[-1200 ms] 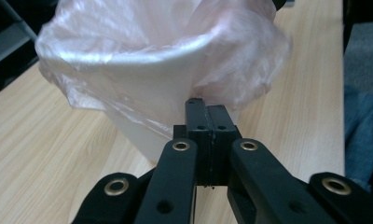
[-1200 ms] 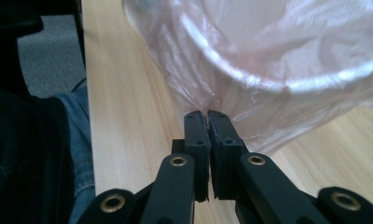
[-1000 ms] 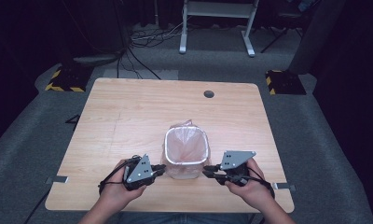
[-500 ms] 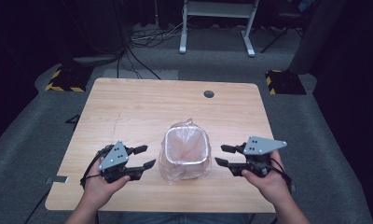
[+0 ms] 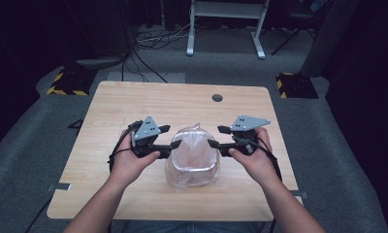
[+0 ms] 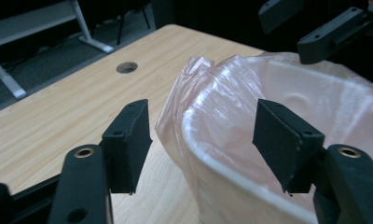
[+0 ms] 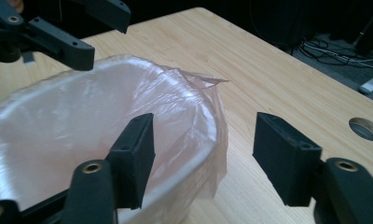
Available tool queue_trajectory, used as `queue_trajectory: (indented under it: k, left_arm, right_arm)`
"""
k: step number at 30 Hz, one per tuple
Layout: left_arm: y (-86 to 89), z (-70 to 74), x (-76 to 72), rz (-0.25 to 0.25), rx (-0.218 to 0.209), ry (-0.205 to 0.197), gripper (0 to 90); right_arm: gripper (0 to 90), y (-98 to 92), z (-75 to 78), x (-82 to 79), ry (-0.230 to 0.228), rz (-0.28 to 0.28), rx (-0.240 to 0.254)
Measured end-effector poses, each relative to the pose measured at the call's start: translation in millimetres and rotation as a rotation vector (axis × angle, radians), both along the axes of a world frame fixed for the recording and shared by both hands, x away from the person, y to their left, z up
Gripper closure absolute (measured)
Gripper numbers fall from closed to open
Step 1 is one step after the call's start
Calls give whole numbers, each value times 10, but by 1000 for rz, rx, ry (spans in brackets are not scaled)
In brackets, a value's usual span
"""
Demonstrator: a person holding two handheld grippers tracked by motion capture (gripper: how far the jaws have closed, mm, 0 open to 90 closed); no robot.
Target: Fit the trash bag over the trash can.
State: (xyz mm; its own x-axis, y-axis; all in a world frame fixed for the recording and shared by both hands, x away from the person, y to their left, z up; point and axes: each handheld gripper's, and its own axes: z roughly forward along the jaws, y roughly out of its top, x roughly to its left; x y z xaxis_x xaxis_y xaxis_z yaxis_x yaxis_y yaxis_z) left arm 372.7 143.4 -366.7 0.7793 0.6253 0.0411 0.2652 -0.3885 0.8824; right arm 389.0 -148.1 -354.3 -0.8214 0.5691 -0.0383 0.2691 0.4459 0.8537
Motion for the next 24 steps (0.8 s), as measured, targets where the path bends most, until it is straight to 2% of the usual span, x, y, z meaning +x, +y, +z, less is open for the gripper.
queue_trajectory:
  k: [2, 6, 11, 15, 18, 21, 24]
  left_arm:
    - [-63, -27, 39, -3, 26, 18, 351]
    - [-144, -95, 84, -10, 70, 27, 360]
    - [-186, -176, 94, -36, 73, 55, 379]
    - [-208, -214, 110, -40, 77, 66, 390]
    - [-214, -226, 122, -41, 93, 62, 411]
    - [-209, -239, 139, -37, 112, 50, 450]
    - [-209, -244, 157, -14, 106, 28, 468]
  right_arm:
    - [344, 76, -21, 44, 10, 7, -13]
    - [322, 237, -68, 112, 23, 10, -58]
    - [322, 385, -119, 210, 59, 0, -123]
    - [327, 468, -146, 297, 90, -4, -197]
    - [340, 506, -149, 336, 116, -12, -228]
    - [361, 523, -161, 353, 122, -19, -284]
    - [439, 515, -196, 352, 152, -37, -344]
